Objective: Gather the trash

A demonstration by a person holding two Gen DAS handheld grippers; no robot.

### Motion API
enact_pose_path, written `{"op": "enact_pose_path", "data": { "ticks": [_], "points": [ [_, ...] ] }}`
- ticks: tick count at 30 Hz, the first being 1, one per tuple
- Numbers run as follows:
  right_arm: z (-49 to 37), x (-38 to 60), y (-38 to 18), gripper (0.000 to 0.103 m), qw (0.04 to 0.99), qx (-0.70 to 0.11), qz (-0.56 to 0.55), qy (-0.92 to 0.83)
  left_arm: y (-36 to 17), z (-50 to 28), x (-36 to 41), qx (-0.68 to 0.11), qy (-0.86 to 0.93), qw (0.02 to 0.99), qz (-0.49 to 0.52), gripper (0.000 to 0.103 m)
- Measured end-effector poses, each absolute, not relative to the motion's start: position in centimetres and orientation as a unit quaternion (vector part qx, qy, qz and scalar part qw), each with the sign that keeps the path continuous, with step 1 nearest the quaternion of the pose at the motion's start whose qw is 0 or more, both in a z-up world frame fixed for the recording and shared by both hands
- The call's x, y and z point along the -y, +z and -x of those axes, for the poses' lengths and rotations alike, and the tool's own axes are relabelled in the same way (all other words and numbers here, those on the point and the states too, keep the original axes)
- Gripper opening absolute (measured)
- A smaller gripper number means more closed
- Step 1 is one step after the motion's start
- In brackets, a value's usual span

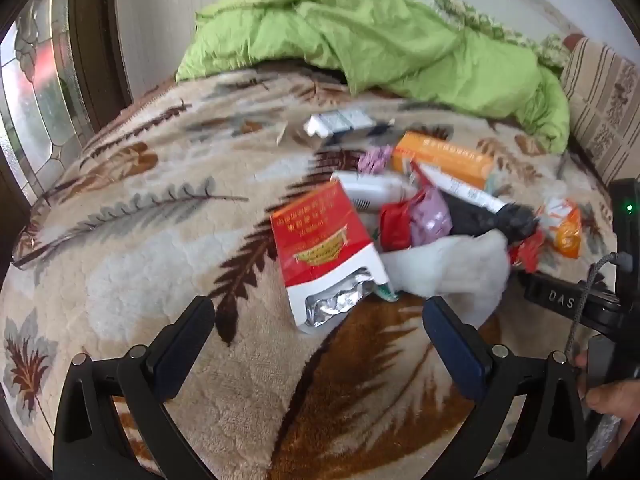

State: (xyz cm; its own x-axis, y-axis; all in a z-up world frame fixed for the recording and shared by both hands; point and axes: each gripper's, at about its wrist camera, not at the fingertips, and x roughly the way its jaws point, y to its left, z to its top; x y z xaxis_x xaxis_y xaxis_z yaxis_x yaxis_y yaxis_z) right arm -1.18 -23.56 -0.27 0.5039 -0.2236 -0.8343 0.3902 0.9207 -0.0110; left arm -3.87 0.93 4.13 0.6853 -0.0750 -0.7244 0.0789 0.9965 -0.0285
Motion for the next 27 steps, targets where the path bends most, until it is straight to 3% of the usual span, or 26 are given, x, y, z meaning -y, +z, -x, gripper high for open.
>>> {"op": "enact_pose_path", "data": {
  "ticks": [3,13,19,27],
  "points": [
    [2.6,24.2,1.2,0.102,0.86,-0.484,-0.083,-0.14,6.0,5.8,-0.9,-0.368,-0.046,0.929,-0.005,0.103],
    [18.7,22.6,13.6,0.102,0.927,-0.362,-0.084,-0.046,13.5,17.1,-1.4,-0.308,-0.081,0.948,-0.025,0.103],
    [26.0,20.6,16.4,0.102,0.94,-0.326,-0.095,-0.016,17.0,21.9,-0.9,-0.289,-0.074,0.954,-0.031,0.103],
    [28.7,20.6,18.1,0.102,0.948,-0.299,-0.105,-0.031,18.2,24.3,-0.4,-0.282,-0.073,0.956,-0.048,0.103]
  ]
}}
